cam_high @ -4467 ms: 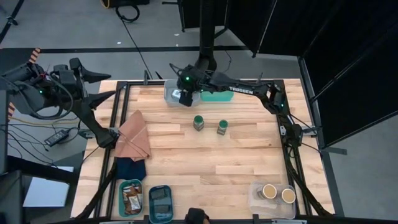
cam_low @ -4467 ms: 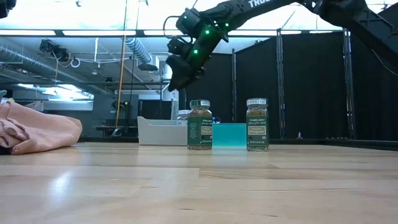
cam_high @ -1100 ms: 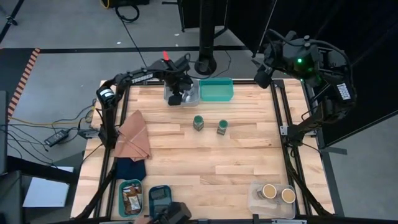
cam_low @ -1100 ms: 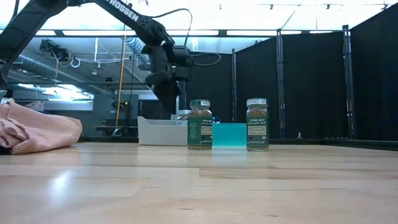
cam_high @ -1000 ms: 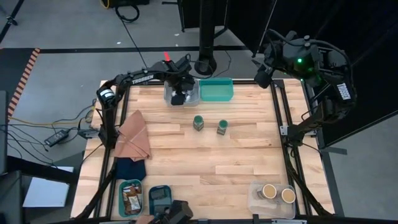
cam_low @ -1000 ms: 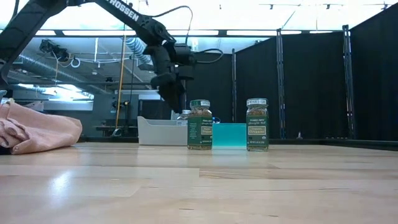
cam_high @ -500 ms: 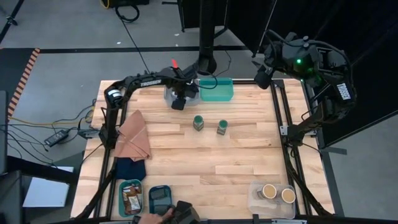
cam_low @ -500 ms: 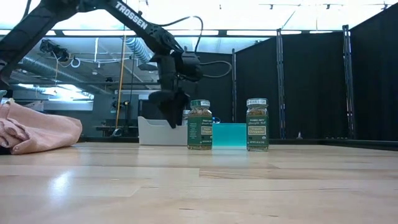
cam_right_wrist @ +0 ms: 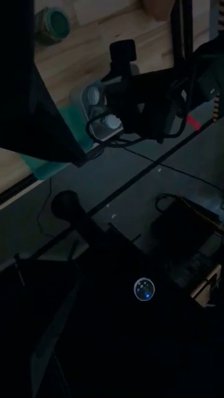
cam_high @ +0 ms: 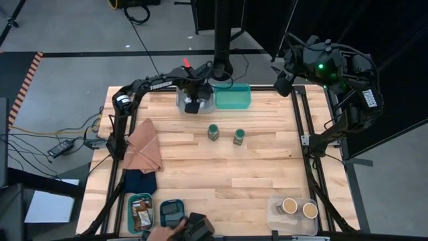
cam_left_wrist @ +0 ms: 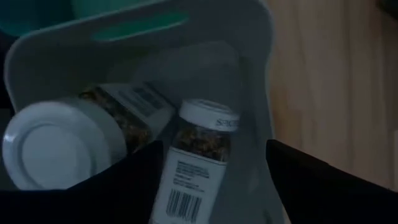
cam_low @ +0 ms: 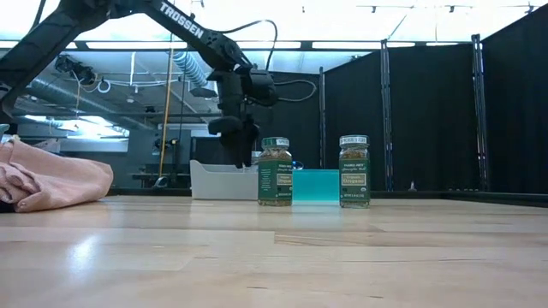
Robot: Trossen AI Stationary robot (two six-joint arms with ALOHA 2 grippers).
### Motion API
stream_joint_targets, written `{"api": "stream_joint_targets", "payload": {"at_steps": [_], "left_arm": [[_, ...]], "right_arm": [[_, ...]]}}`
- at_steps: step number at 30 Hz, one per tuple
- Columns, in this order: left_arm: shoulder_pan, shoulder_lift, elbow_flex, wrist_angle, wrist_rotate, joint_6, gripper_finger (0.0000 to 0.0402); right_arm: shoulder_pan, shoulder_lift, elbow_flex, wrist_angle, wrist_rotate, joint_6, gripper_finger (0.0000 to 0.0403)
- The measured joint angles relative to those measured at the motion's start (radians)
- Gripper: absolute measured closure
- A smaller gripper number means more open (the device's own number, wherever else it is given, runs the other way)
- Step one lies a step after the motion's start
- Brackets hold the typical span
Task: Sort spices by type
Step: Put the white spice bottle into the gray bin
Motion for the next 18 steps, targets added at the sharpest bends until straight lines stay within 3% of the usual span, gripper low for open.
{"api": "stream_joint_targets", "payload": {"at_steps": [18], "left_arm": [[0.024, 0.029, -0.01, 0.055, -0.005, 0.05, 0.0116]], "right_arm": [[0.0, 0.0, 0.0, 0.0, -0.044, 0.028, 0.0109]]}}
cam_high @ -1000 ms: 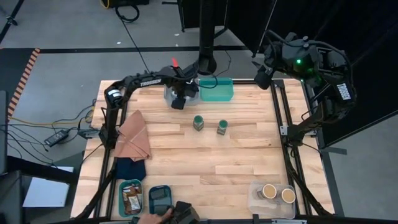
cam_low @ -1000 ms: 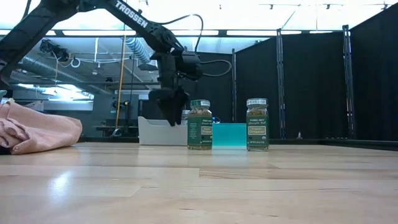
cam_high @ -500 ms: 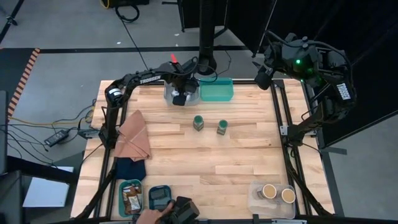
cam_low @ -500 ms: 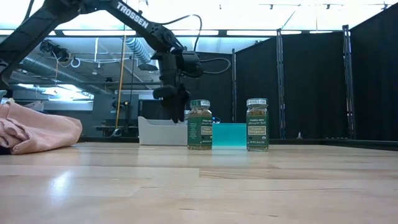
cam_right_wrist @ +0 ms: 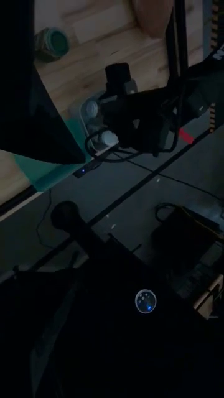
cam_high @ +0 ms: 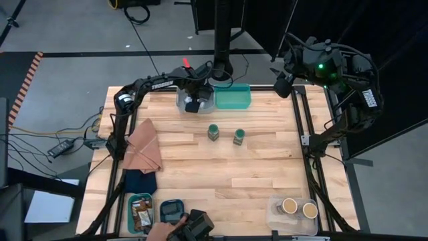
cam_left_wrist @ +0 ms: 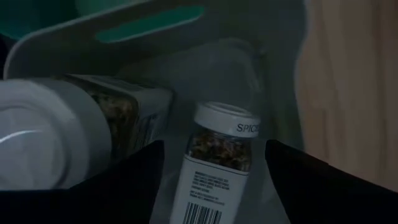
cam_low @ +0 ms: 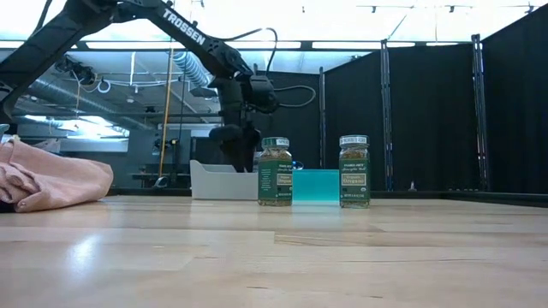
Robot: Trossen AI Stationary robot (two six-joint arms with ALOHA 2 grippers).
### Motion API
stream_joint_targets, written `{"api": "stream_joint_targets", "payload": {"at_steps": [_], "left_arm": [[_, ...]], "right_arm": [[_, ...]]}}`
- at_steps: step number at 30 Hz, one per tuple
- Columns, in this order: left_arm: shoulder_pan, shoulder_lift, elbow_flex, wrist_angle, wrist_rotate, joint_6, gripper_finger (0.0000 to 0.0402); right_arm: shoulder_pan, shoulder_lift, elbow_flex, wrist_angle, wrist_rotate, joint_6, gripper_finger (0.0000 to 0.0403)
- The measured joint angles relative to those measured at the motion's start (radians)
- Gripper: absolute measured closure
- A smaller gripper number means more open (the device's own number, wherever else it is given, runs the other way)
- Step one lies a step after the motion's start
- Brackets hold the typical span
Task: Sort spices by type
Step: Put the white spice bottle into the gray bin
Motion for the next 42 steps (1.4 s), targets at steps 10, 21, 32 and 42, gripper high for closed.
{"api": "stream_joint_targets", "payload": {"at_steps": [10, 21, 32, 42], "left_arm": [[-0.002, 0.051, 0.0, -0.001, -0.002, -0.002, 0.012], [-0.008, 0.065, 0.002, -0.001, -0.008, 0.001, 0.0141], [-0.013, 0.068, 0.002, 0.012, 0.025, 0.001, 0.019], [-0.015, 0.077, 0.009, 0.005, -0.009, -0.038, 0.0218]], "right_arm": [[0.0, 0.0, 0.0, 0.0, -0.029, 0.026, 0.0108], [0.0, 0.0, 0.0, 0.0, -0.04, 0.027, 0.0108], [0.0, 0.0, 0.0, 0.0, -0.053, 0.025, 0.0111], [0.0, 0.0, 0.0, 0.0, -0.053, 0.039, 0.0116]]}}
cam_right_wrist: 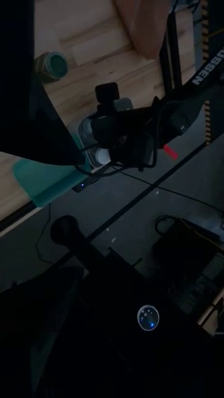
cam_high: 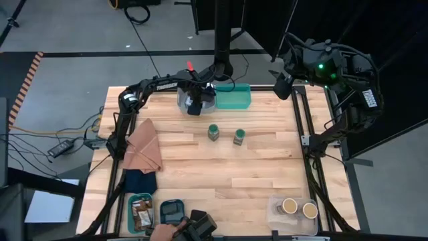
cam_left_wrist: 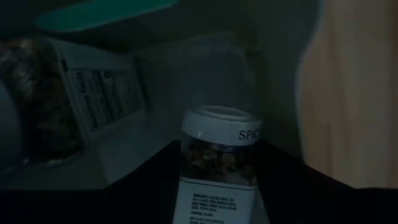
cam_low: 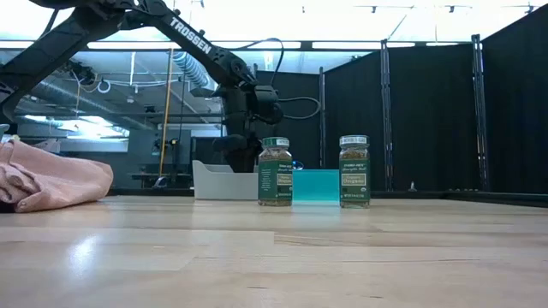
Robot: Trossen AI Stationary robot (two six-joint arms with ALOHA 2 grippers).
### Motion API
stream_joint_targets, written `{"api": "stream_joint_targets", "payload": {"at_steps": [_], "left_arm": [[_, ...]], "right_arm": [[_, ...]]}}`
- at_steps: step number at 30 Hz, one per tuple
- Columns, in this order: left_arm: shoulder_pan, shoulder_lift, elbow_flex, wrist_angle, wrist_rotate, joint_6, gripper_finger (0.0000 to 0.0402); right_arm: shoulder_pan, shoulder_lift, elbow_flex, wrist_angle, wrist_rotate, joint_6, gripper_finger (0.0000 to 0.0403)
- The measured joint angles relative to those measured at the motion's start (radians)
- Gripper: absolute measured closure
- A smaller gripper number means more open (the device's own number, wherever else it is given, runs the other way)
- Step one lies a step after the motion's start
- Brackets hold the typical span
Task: Sort spices by type
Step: Put the white spice bottle into the gray bin
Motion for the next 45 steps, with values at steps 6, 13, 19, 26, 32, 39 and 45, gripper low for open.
{"api": "stream_joint_targets", "payload": {"at_steps": [6, 13, 19, 26, 32, 39, 45], "left_arm": [[0.004, 0.001, 0.011, -0.033, -0.036, -0.029, 0.0257], [0.004, 0.001, 0.011, -0.038, -0.053, -0.074, 0.0278], [0.003, 0.002, 0.035, -0.079, -0.061, -0.097, 0.0306], [0.007, 0.007, 0.076, -0.099, -0.054, -0.098, 0.0337], [0.01, 0.006, 0.072, -0.09, -0.008, -0.085, 0.0306], [0.009, 0.006, 0.072, -0.091, 0.07, -0.042, 0.0213], [0.008, 0.006, 0.072, -0.085, 0.039, -0.038, 0.0128]], "right_arm": [[0.0, 0.0, 0.0, 0.0, -0.001, 0.001, 0.0115], [0.0, 0.0, 0.0, 0.0, -0.001, 0.005, 0.0119], [0.0, 0.0, 0.0, 0.0, -0.001, 0.005, 0.0121], [0.0, 0.0, 0.0, 0.0, -0.001, 0.005, 0.012], [0.0, 0.0, 0.0, 0.0, -0.001, 0.005, 0.0122], [0.0, 0.0, 0.0, 0.0, -0.005, 0.005, 0.0121], [0.0, 0.0, 0.0, 0.0, -0.007, 0.004, 0.0123]]}}
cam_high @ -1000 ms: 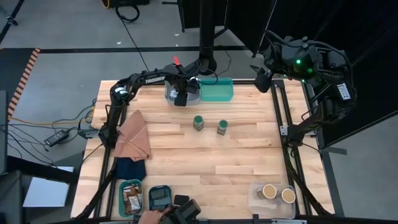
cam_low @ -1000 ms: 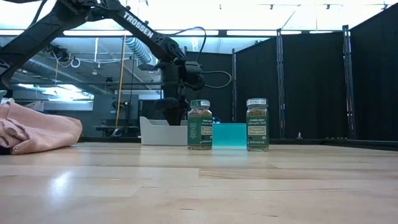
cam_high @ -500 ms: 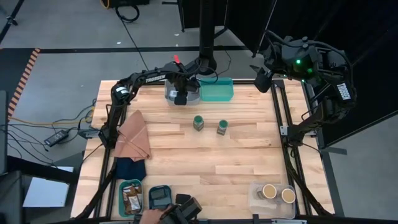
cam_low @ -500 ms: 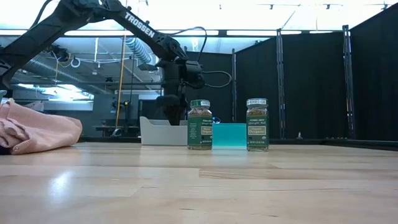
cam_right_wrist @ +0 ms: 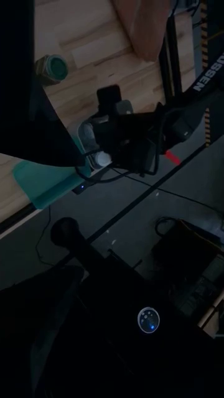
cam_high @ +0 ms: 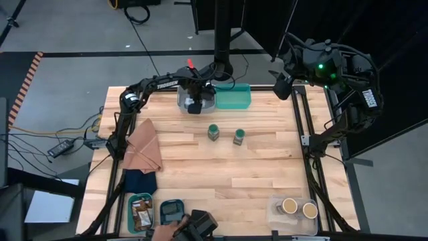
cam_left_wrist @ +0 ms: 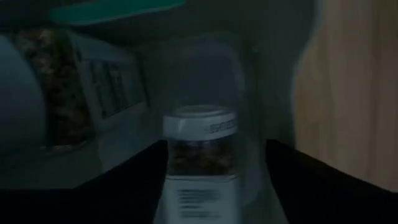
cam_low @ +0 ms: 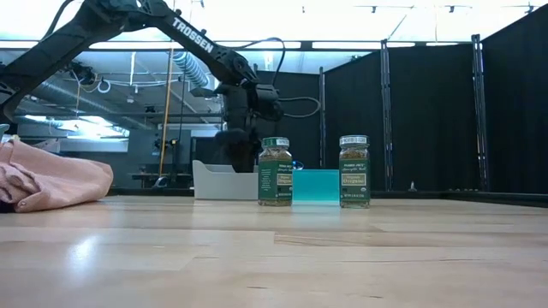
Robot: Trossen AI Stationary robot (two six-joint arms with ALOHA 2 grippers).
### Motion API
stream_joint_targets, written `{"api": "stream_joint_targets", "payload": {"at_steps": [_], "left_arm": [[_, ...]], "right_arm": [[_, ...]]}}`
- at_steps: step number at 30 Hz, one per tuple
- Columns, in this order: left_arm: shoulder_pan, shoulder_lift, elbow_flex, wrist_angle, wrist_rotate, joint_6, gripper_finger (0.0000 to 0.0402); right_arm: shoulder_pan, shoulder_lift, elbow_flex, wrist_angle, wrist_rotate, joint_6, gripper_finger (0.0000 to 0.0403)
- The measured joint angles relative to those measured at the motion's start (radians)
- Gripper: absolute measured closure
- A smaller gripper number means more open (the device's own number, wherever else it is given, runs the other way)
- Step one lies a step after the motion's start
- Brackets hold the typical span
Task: Sort spices by type
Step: Put the white spice bottle into the gray bin
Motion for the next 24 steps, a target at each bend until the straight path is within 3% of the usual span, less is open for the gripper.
{"api": "stream_joint_targets", "payload": {"at_steps": [6, 14, 20, 24], "left_arm": [[0.0, 0.0, -0.001, 0.012, -0.067, -0.017, 0.0087], [-0.003, 0.047, -0.043, 0.026, -0.056, -0.058, 0.0094], [-0.006, 0.047, -0.053, 0.029, -0.119, -0.067, 0.0127], [-0.007, 0.046, -0.053, 0.034, -0.138, -0.108, 0.0182]], "right_arm": [[0.0, 0.0, 0.0, 0.0, -0.002, 0.0, 0.0122], [0.0, 0.0, 0.0, 0.0, -0.002, 0.0, 0.0122], [0.0, 0.0, 0.0, 0.0, -0.002, 0.0, 0.0126], [0.0, 0.0, 0.0, 0.0, -0.002, 0.0, 0.0126]]}}
